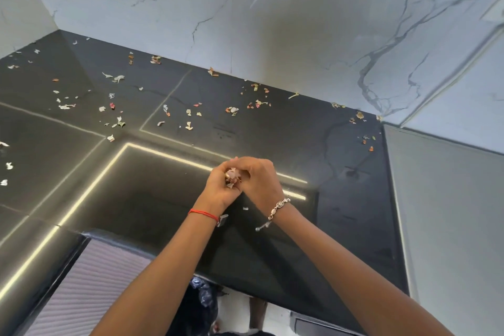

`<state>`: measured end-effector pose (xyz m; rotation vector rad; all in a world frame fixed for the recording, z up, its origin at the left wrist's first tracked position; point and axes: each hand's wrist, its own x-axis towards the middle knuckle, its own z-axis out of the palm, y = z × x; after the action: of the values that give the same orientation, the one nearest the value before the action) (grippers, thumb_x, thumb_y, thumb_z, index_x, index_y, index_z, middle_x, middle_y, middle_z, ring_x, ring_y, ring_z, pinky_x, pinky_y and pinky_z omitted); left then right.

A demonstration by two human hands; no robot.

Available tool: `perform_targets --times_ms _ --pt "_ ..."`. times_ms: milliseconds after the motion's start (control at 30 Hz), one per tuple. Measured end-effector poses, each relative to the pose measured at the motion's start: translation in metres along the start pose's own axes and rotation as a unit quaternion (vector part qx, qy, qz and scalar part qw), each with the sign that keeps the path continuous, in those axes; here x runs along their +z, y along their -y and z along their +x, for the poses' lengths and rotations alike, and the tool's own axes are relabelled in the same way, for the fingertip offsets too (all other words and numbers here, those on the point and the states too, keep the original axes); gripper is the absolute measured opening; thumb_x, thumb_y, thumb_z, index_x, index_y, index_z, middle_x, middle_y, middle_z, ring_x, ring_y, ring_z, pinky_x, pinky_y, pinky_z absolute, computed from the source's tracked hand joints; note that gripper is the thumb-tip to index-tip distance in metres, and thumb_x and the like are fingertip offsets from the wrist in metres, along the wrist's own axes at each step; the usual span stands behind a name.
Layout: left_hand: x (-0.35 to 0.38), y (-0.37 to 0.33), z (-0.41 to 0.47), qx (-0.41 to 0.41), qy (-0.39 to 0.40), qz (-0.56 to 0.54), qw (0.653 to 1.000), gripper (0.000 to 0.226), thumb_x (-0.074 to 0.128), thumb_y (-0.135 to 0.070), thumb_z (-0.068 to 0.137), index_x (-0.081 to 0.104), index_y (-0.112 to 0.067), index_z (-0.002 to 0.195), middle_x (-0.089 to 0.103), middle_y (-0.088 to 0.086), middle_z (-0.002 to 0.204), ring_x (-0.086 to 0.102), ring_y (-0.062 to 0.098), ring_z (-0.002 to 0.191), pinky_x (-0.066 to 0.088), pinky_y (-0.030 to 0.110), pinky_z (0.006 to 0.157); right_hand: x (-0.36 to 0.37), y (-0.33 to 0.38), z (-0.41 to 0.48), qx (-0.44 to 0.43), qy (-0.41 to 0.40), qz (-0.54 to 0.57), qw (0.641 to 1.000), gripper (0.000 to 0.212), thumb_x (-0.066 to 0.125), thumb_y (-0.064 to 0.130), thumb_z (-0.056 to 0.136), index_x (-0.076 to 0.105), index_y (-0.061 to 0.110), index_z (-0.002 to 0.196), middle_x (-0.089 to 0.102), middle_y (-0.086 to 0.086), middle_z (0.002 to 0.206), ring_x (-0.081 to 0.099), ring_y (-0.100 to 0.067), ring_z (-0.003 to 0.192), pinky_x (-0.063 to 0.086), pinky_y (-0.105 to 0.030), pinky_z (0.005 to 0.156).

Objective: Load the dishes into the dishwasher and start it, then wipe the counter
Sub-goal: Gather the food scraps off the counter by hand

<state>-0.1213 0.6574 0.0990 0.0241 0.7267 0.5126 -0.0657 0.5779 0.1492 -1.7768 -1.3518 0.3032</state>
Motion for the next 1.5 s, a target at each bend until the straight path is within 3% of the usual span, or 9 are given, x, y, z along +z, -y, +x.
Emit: perform_targets --times_ms 167,333,467,667,867,1100,1200,1333,1500 --pt "0.037 0.023 0.026 -0.021 0.029 0.013 0.999 0.025 0.039 -0.010 0.096 0.053 -0.004 0.076 0.057 0.006 0.058 0.057 0.013 0.050 0.051 0.020 0.048 -0.043 -0.046 0.018 0.011 -0.068 -0.005 0.998 0.019 0.067 0.003 0.078 0.073 0.007 0.095 0.063 -0.004 0.122 0.059 -0.017 0.110 0.045 -0.027 0.095" --pt "0.070 0.034 0.050 -0.056 0.057 -0.016 0.997 0.027 0.037 -0.010 0.095 0.045 -0.009 0.069 0.047 0.004 0.053 0.047 0.012 0.040 0.041 0.016 0.040 -0.112 -0.148 0.033 0.248 -0.093 -0.113 0.958 0.054 0.051 0.029 0.094 0.036 0.004 0.140 0.020 -0.009 0.154 0.016 -0.019 0.144 0.015 -0.026 0.113" --pt "0.086 0.031 0.074 -0.039 0.046 -0.020 0.998 0.025 0.037 -0.010 0.095 0.045 -0.009 0.071 0.048 0.004 0.054 0.047 0.013 0.041 0.041 0.016 0.041 -0.150 -0.221 0.036 0.347 -0.081 -0.231 0.905 0.080 0.040 0.049 0.094 0.005 0.001 0.148 -0.005 -0.016 0.156 -0.004 -0.027 0.145 0.003 -0.037 0.117" --pt "0.101 0.023 0.104 -0.012 0.031 -0.018 0.999 0.022 0.038 -0.010 0.094 0.045 -0.009 0.073 0.049 0.004 0.056 0.048 0.012 0.045 0.042 0.017 0.043 -0.167 -0.272 0.069 0.424 -0.079 -0.270 0.861 0.089 0.027 0.061 0.091 -0.002 -0.002 0.147 -0.005 -0.019 0.156 -0.004 -0.028 0.145 -0.003 -0.036 0.117" --pt "0.111 0.014 0.127 0.003 0.022 -0.019 1.000 0.021 0.039 -0.011 0.095 0.046 -0.009 0.076 0.050 0.004 0.059 0.048 0.013 0.048 0.043 0.019 0.044 -0.155 -0.278 0.108 0.277 -0.088 -0.164 0.943 0.076 0.041 0.049 0.094 0.011 0.005 0.148 0.012 -0.013 0.156 0.013 -0.027 0.144 0.015 -0.042 0.118" --pt "0.112 -0.004 0.139 0.017 0.062 -0.023 0.998 0.027 0.074 0.005 0.058 0.053 -0.004 0.071 0.052 0.006 0.060 0.052 0.017 0.046 0.047 0.022 0.045 -0.150 -0.290 0.135 0.313 -0.105 -0.255 0.909 0.070 0.039 0.043 0.096 0.018 -0.001 0.145 0.012 -0.023 0.152 0.011 -0.035 0.142 0.011 -0.040 0.118" --pt "0.111 -0.009 0.142 0.026 0.053 -0.014 0.998 0.010 0.058 -0.004 0.072 0.049 -0.008 0.074 0.051 0.004 0.060 0.051 0.014 0.047 0.046 0.021 0.045 -0.145 -0.292 0.136 0.271 -0.074 -0.262 0.923 0.065 0.038 0.041 0.097 0.024 -0.001 0.144 0.019 -0.020 0.152 0.013 -0.031 0.143 0.013 -0.038 0.118" --pt "0.109 -0.014 0.145 0.033 0.049 -0.004 0.998 0.002 0.050 -0.009 0.076 0.048 -0.009 0.076 0.050 0.002 0.062 0.050 0.012 0.050 0.046 0.020 0.046 -0.156 -0.292 0.137 0.224 -0.094 -0.173 0.955 0.051 0.042 0.034 0.097 0.036 0.002 0.136 0.030 -0.012 0.145 0.041 -0.025 0.127 0.043 -0.038 0.098" --pt "0.108 -0.018 0.147 0.032 0.045 -0.004 0.998 0.008 0.046 -0.010 0.084 0.047 -0.010 0.077 0.050 0.002 0.061 0.050 0.012 0.050 0.045 0.020 0.046 -0.140 -0.286 0.150 0.222 -0.088 -0.173 0.955 0.048 0.049 0.032 0.094 0.042 0.001 0.129 0.034 -0.014 0.138 0.037 -0.025 0.127 0.041 -0.037 0.102"
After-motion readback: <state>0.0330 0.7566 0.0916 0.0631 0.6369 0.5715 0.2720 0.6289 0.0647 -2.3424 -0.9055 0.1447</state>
